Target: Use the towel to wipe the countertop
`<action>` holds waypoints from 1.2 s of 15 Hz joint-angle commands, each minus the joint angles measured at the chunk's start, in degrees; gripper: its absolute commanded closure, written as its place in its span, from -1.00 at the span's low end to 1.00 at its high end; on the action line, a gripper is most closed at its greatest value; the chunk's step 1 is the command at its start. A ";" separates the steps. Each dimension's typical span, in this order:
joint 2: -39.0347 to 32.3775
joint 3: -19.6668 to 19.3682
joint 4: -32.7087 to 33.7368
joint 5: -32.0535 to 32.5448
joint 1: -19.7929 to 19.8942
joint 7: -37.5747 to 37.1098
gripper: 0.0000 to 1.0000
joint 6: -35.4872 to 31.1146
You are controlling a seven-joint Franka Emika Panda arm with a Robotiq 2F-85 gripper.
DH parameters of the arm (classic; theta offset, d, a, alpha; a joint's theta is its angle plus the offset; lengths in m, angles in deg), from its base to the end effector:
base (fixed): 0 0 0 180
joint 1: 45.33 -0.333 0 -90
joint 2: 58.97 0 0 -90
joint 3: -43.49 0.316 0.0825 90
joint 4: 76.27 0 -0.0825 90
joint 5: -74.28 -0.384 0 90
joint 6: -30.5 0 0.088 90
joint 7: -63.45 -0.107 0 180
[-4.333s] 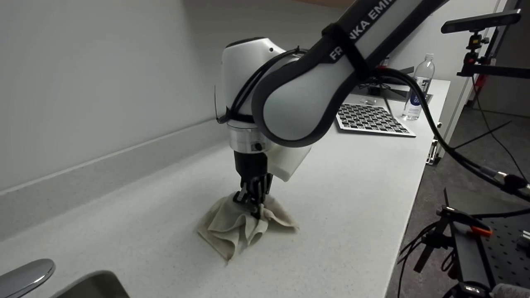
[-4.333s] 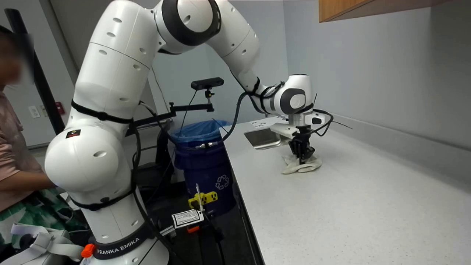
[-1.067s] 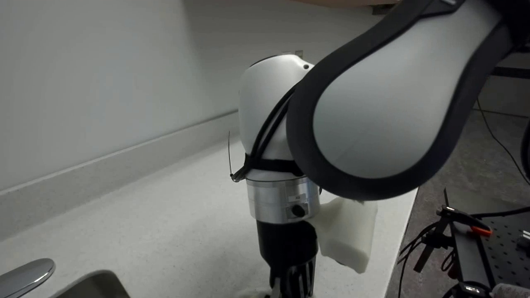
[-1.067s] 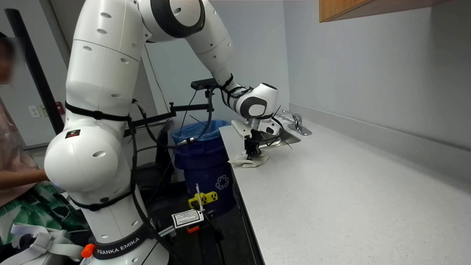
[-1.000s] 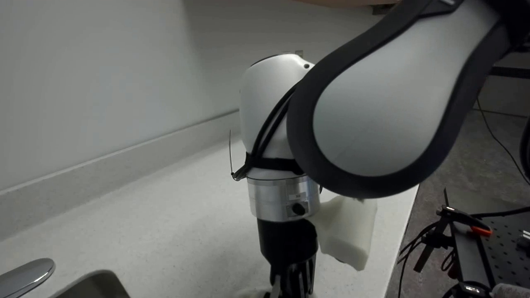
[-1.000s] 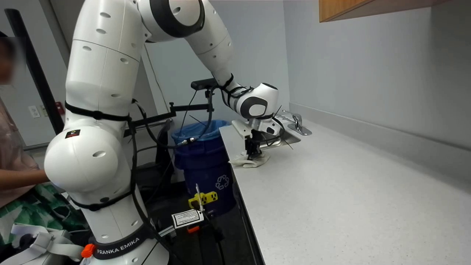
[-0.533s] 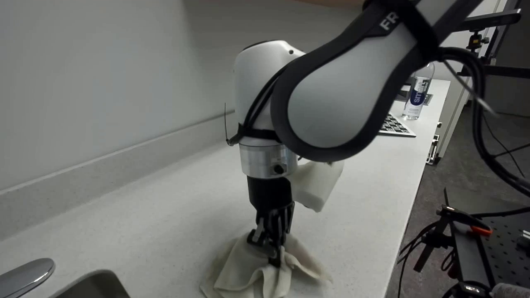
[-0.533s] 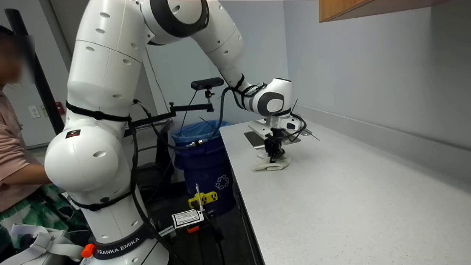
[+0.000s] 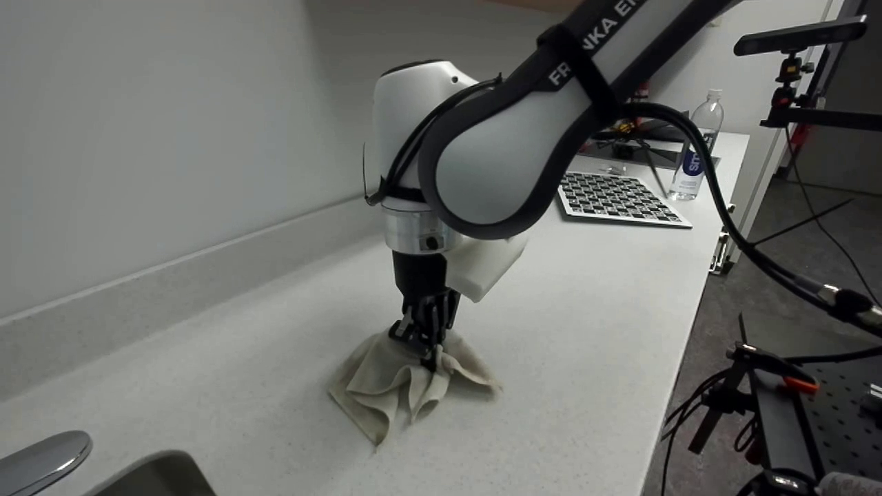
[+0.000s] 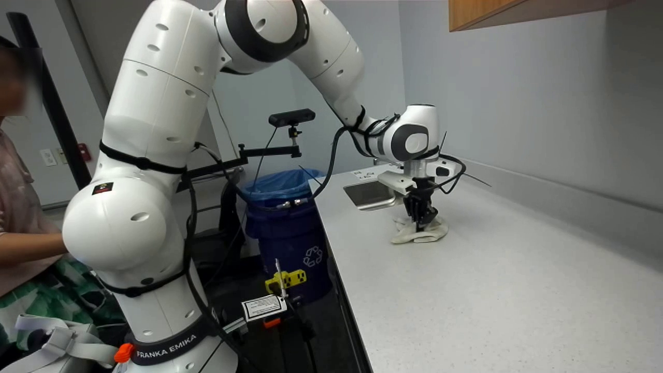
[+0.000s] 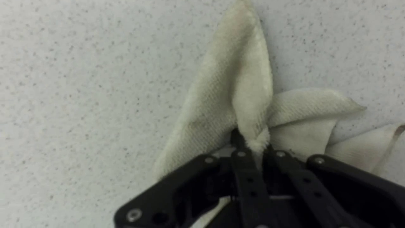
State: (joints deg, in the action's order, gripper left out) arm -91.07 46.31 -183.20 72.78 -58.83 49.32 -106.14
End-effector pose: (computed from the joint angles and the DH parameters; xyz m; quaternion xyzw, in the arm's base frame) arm 0.6102 0.1773 0.2108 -0.9995 -0.0059 0.0257 0.0157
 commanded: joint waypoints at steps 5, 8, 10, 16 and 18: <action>2.83 1.46 -2.67 -3.57 2.82 0.64 0.95 -0.98; 3.48 2.27 -3.27 -5.17 3.00 0.95 0.95 -1.98; 3.80 2.87 -3.37 -5.81 2.74 1.34 0.95 -2.37; 5.37 4.46 -3.65 -4.94 1.70 2.25 0.28 -2.59; 6.02 4.93 -4.12 -4.82 1.73 2.94 0.00 -2.64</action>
State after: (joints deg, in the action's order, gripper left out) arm -87.65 50.64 -184.86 68.12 -57.22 50.32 -107.79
